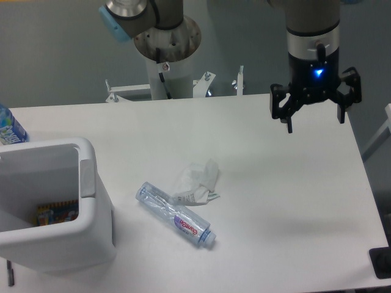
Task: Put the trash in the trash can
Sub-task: 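Move the open gripper toward the crumpled white tissue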
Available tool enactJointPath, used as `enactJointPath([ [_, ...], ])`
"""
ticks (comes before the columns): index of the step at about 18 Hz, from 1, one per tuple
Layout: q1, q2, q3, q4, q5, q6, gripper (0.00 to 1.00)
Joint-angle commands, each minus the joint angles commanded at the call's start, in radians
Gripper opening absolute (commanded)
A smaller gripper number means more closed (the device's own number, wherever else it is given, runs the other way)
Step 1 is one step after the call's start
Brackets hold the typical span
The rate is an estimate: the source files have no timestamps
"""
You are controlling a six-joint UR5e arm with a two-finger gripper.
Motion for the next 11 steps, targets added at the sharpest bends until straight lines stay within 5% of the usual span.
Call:
enactJointPath([
  [5, -0.002, -0.002, -0.002, 0.0, -0.001, -0.006, 1.0],
  [11, -0.012, 0.008, -0.093, 0.035, -0.002, -0.055, 1.0],
])
